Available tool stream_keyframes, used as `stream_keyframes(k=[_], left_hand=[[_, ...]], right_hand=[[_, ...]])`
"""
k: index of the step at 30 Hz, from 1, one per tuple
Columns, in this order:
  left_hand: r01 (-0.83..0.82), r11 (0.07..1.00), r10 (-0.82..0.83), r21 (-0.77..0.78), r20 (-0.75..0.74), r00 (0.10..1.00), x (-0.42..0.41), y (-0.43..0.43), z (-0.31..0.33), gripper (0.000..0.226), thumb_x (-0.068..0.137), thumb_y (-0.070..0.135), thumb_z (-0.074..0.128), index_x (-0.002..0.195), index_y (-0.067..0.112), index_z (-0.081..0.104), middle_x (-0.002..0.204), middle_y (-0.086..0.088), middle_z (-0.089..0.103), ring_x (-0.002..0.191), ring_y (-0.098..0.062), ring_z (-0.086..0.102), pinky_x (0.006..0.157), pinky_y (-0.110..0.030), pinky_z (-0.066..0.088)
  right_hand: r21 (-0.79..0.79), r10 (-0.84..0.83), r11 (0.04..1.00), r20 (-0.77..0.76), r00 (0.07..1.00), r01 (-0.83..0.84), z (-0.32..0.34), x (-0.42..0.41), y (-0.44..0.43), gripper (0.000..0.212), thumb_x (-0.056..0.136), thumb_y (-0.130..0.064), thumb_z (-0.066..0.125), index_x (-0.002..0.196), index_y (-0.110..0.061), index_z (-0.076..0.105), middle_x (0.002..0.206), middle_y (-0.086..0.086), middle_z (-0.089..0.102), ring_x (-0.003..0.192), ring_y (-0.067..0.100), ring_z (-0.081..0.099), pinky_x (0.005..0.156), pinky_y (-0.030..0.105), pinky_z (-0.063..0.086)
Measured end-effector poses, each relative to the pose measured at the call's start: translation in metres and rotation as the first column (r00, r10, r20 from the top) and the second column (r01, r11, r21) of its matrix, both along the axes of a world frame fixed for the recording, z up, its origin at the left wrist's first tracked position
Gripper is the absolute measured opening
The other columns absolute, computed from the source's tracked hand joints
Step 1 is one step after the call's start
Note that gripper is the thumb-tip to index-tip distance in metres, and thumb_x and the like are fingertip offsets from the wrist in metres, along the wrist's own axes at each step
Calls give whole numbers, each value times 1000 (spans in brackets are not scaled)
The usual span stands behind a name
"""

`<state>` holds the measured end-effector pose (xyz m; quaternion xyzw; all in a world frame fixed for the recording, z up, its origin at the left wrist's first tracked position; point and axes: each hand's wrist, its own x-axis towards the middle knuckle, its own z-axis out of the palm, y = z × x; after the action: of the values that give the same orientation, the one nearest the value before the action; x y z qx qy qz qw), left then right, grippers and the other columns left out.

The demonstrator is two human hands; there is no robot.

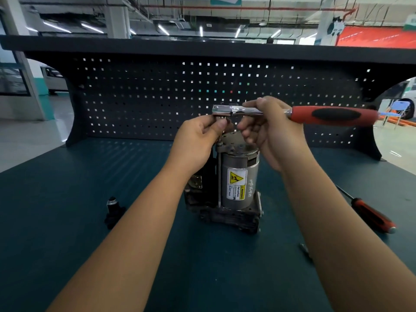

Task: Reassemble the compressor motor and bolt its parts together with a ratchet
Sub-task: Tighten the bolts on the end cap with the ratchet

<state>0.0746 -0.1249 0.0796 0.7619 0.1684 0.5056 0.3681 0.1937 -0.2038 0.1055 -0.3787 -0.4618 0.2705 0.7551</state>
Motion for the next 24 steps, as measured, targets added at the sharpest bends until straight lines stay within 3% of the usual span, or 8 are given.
stream_keyframes(k=[3, 6, 8, 11, 14, 17, 19, 24], left_hand=[[43, 998, -41, -54, 32, 999, 1, 0, 0, 13, 93, 21, 58, 100, 26, 68, 85, 16, 72, 85, 4, 65, 78, -16, 48], [39, 993, -19, -114, 173, 985, 1, -3, -2, 13, 85, 10, 65, 80, 21, 67, 64, 14, 70, 61, 6, 63, 57, -9, 46], [-5, 993, 31, -120, 210, 977, 1, -5, -4, 10, 83, 14, 68, 75, 20, 66, 57, 14, 67, 53, 5, 61, 48, -8, 42], [-4, 987, 40, -162, 219, 975, 3, -6, -3, 8, 81, 23, 72, 76, 18, 69, 61, 10, 70, 56, 2, 64, 49, -10, 45], [20, 989, 10, -144, 201, 980, 5, -3, -3, 8, 83, 17, 71, 80, 23, 70, 69, 9, 73, 65, 0, 68, 59, -12, 49], [32, 995, -14, -90, 196, 980, 3, -1, -5, 13, 89, 15, 64, 89, 26, 70, 78, 13, 73, 78, -2, 69, 68, -12, 50], [32, 997, -20, -66, 175, 984, 1, 0, -5, 13, 90, 17, 61, 95, 26, 70, 82, 15, 73, 85, -1, 69, 72, -11, 49], [75, 994, -62, -83, 151, 987, 3, -1, -4, 15, 85, 10, 66, 93, 23, 68, 83, 13, 73, 82, -2, 69, 72, -13, 50]], right_hand=[[155, -349, 937, 376, 858, 313, -9, -18, -7, 20, 91, -14, 47, 72, -12, 51, 53, 5, 62, 43, 17, 57, 38, 26, 44], [319, -566, 820, 581, 585, 476, -16, -44, -12, 17, 87, -22, 47, 74, -12, 50, 52, 0, 55, 46, 13, 53, 45, 32, 46], [348, -585, 800, 629, 512, 488, -17, -53, -14, 21, 87, -22, 46, 77, -3, 50, 53, 6, 51, 46, 21, 50, 44, 39, 45], [307, -564, 817, 595, 572, 487, -14, -49, -15, 21, 90, -17, 48, 72, -5, 46, 49, 6, 47, 43, 24, 44, 41, 40, 40], [188, -455, 889, 455, 765, 417, -8, -32, -13, 23, 91, -8, 48, 69, -12, 51, 51, 9, 59, 44, 23, 56, 40, 30, 45], [40, -125, 992, 127, 984, 121, 0, -10, -7, 23, 96, -8, 43, 79, -6, 57, 49, 5, 61, 39, 13, 52, 38, 19, 41], [-21, 46, 999, -113, 993, -49, 0, -3, -5, 27, 99, -12, 38, 83, -3, 58, 49, 6, 60, 39, 11, 51, 40, 18, 40], [127, -201, 977, 263, 944, 173, -10, -17, -11, 21, 94, -9, 45, 76, -11, 55, 52, 3, 62, 43, 17, 55, 40, 23, 44]])
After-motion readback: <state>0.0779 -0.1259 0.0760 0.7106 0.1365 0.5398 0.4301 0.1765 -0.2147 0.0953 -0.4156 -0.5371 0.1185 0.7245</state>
